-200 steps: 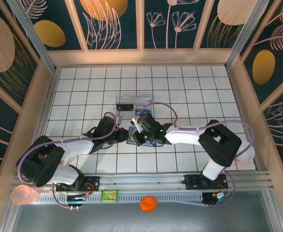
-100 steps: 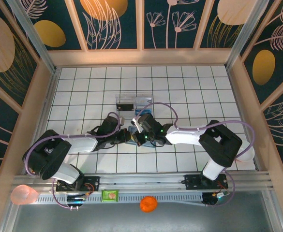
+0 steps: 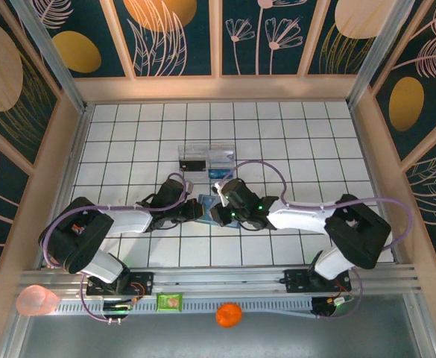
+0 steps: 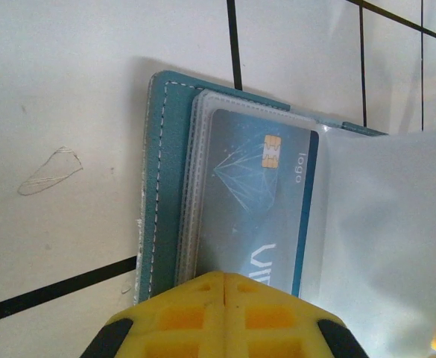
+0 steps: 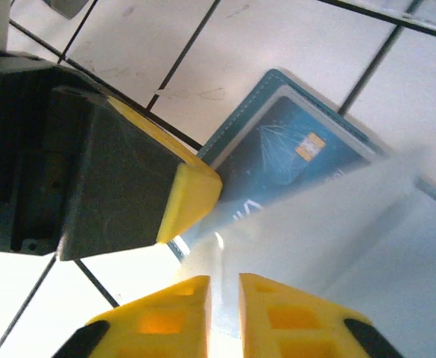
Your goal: Take the credit cards out of the card holder
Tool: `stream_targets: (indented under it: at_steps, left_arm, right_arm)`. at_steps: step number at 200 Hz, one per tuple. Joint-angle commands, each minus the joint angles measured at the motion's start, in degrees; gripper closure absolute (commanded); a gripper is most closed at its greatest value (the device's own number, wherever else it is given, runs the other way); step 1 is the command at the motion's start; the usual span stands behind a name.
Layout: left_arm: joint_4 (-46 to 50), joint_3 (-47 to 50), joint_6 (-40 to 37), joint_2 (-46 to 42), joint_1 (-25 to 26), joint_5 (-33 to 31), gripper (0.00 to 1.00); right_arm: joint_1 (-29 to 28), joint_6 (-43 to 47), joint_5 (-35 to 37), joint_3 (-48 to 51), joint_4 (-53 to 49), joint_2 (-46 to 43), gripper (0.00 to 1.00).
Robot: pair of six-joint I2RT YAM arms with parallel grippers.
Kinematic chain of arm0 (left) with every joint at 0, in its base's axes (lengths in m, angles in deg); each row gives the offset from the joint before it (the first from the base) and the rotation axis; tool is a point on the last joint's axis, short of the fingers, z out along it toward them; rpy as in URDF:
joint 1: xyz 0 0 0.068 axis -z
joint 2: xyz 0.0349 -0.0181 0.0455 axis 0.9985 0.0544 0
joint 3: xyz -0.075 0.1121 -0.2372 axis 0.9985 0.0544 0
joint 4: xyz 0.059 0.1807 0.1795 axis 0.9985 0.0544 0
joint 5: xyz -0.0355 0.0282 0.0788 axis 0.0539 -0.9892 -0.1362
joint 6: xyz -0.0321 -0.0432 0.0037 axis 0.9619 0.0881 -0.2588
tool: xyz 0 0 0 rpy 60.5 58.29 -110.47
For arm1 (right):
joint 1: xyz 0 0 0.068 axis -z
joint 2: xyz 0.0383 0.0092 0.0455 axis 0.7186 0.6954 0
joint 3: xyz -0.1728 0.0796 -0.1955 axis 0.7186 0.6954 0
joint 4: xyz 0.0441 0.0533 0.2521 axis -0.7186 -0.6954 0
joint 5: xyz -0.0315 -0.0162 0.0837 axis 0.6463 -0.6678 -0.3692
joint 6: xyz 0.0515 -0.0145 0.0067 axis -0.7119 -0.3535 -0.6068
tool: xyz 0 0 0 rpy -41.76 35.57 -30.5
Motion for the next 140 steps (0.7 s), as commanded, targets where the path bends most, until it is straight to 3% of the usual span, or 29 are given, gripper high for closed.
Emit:
stream_targets:
  at_steps: [1,31,86,140]
  left_arm:
    - [2.1,-0.1,-0.2,0.8,0.5,1.6,1.00]
    - [2.8,-1.9,-0.6,-0.3,1.2,2.0,1.00]
    - [5.1,-6.3,-1.2,-2.0,4.3,2.6,1.00]
    - [7.1,-13.3,-3.5,6.9,10.3,6.2,1.00]
  right_arm:
    - [-1.0,-2.9,2.2,2.9,2.5,-3.8,0.67]
    - [-1.1,-3.8,6.0,4.9,2.8,-9.2,0.62]
    - [0.2,-5.9,11.7,6.6,0.5,-13.1,0.63]
    - [1.6,-7.4,18.0,7.6,-3.4,-18.9,0.66]
